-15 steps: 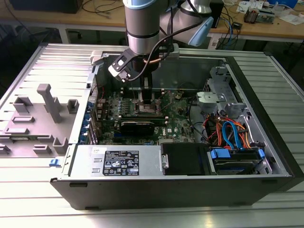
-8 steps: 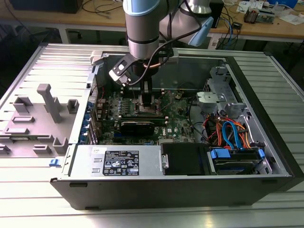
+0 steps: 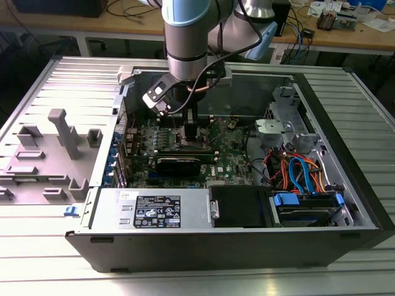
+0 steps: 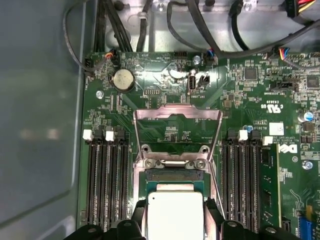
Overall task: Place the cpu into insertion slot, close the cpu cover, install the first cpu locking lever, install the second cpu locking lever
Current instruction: 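Place the cpu into insertion slot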
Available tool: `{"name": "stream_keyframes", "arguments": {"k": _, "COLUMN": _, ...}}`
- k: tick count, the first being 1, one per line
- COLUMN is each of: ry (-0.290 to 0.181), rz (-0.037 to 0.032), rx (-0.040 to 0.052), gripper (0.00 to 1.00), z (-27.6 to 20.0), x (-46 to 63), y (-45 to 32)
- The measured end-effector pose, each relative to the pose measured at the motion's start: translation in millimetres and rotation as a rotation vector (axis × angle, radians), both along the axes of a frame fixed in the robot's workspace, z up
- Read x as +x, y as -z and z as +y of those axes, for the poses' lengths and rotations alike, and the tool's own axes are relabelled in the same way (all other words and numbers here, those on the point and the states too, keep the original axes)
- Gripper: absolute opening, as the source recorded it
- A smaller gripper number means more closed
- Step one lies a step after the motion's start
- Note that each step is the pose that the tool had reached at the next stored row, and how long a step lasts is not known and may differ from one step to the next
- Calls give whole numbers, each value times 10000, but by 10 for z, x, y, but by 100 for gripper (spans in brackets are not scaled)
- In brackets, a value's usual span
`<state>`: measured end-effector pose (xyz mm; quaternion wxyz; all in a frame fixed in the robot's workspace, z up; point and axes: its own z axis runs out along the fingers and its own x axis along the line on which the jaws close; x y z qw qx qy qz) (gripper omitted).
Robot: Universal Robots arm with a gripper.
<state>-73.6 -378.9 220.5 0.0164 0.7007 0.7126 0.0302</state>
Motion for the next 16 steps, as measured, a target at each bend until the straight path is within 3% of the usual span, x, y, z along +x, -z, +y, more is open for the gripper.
{"name": "stream_keyframes", "arguments": {"k": 2, "ry": 1, "rz": 44, "rx": 8, "gripper": 54, "z": 0, "x": 14, "y": 20}}
{"name": "stream_keyframes", "arguments": {"k": 16, "ry": 36, "rz": 44, "rx": 15, "gripper": 54, "z": -33, "x": 28, "y": 118}}
